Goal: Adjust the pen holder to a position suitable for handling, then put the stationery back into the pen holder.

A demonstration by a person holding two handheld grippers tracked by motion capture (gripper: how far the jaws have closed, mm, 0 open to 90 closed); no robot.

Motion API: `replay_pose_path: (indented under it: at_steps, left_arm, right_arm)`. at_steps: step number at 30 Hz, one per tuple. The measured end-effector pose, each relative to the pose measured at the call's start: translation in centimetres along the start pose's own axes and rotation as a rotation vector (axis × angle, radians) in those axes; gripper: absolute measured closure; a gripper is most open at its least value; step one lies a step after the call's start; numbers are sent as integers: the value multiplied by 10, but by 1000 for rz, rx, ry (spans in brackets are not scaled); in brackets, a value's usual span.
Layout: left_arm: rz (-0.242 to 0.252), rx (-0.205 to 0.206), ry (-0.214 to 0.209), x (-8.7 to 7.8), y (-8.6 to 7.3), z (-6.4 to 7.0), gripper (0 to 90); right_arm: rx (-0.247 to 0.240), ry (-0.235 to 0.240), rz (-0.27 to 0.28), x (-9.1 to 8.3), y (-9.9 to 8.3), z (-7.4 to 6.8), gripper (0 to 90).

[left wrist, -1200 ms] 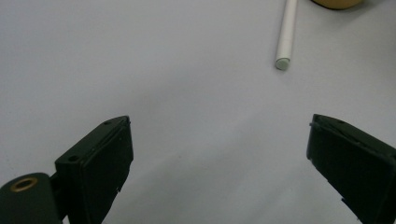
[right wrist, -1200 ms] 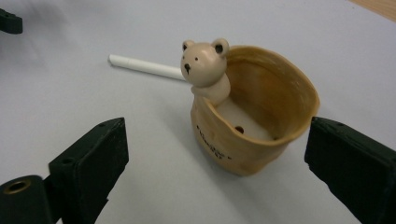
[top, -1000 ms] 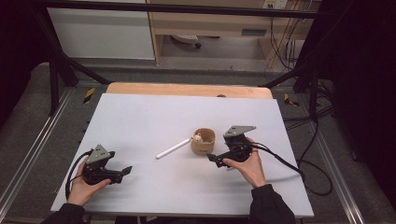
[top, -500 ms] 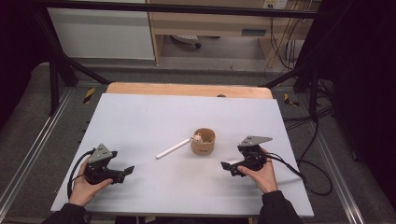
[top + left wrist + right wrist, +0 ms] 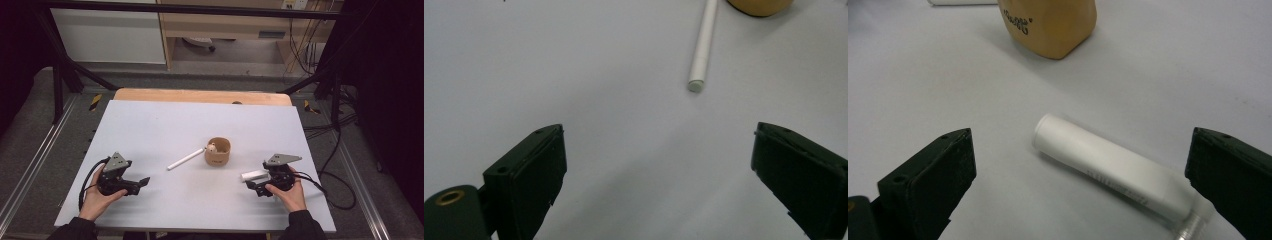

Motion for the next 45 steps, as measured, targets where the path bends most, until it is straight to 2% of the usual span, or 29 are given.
replay_pose_path:
  at_steps: [10, 16, 32, 38, 45]
  left_arm:
    - [-19, 22, -6, 5, 14, 5, 79]
    - [-54, 29, -6, 14, 24, 7, 85]
    - [-155, 91, -31, 60, 55, 28, 141]
    - [-184, 90, -26, 78, 59, 29, 182]
    - [-207, 59, -36, 97, 61, 30, 259]
  right_arm:
    - [10, 7, -2, -5, -6, 3, 7]
    - [9, 6, -1, -5, -6, 4, 7]
    - [-1, 6, -1, -7, -7, 3, 7]
    - [3, 8, -5, -6, -7, 3, 7]
    - [-4, 8, -2, -7, -7, 3, 7]
Point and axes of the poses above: each handheld gripper's, and its own axes: x roughly forward along the jaws, y roughly out of its top, z roughly to its right, the point moved 4 cm from there along x, roughly forward along the jaws, and after that the axes turned 9 degrees about z, right-handed, at the moved point
